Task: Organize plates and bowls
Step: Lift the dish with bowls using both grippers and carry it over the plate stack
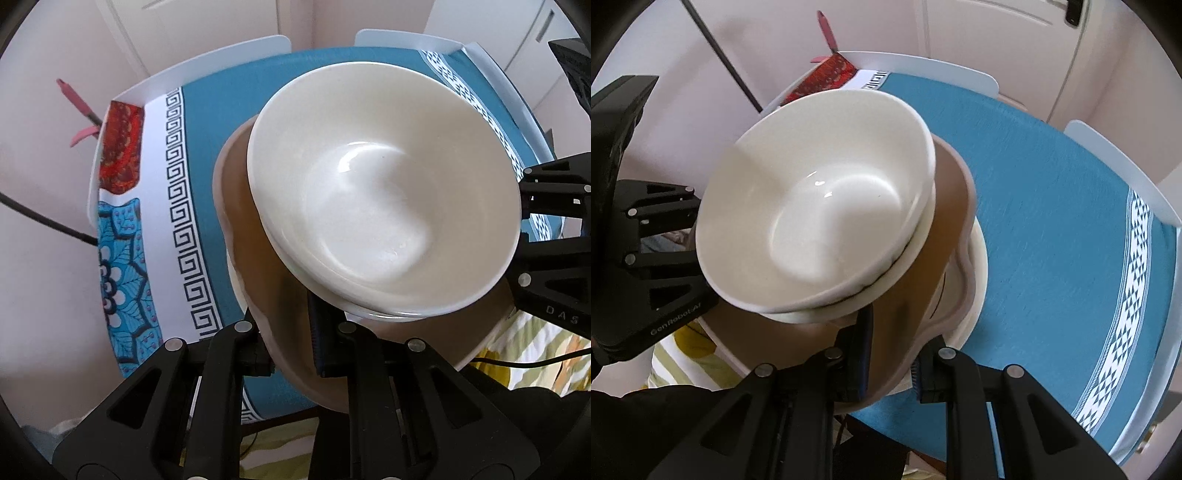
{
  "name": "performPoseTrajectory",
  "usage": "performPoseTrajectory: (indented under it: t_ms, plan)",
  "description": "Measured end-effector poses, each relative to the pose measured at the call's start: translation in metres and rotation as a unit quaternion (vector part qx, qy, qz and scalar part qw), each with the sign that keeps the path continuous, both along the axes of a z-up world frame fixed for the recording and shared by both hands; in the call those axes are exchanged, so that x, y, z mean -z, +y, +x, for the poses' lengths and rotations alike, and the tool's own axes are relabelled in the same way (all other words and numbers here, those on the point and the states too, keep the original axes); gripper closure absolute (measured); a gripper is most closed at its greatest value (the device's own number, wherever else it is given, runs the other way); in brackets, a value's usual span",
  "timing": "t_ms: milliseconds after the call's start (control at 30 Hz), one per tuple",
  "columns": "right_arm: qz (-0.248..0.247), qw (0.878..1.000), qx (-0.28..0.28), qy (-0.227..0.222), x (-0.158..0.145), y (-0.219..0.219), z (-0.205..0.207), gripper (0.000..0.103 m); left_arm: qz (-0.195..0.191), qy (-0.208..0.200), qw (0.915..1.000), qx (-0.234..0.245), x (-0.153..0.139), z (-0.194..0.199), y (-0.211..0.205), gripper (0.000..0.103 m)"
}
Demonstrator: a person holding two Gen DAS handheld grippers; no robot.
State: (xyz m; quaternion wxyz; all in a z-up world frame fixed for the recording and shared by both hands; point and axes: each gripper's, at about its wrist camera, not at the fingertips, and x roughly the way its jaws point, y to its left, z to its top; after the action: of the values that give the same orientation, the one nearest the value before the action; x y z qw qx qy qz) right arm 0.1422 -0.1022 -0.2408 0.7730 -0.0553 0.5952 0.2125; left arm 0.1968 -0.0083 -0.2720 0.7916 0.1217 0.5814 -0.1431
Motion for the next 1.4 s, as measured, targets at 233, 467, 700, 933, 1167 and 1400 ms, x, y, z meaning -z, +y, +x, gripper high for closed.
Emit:
performPoseTrajectory:
  t_ms: [233,467,700,933,1167,1400]
  plan:
    - [-0.013,1.0,0.023,-0.001,0.007,-0.002,-0.006,0.087,-0.01,-0.003,0.9998,0.015,0.009,0.002,0.0,0.092]
    - [-0.015,0.999,0.029,0.009,0.011,0.0,-0.004,0.086,-0.004,0.0,0.9998,0.022,0.014,0.003,-0.002,0.089]
    - [0.004,0.998,0.036,0.044,0.015,-0.008,-0.006,0.075,0.005,0.042,0.9982,0.043,0.016,0.011,-0.007,0.084]
    - [-0.005,0.998,0.03,0.053,0.009,-0.009,-0.006,0.074,0.0,0.095,0.9936,0.061,0.015,0.016,-0.008,0.081]
    - [-0.006,0.998,0.029,0.059,0.006,-0.007,0.004,0.074,-0.011,0.116,0.9896,0.084,0.011,0.012,-0.009,0.07]
    - [-0.009,0.998,0.029,0.063,0.009,-0.005,0.012,0.073,-0.012,0.11,0.9893,0.096,-0.002,0.006,-0.006,0.059]
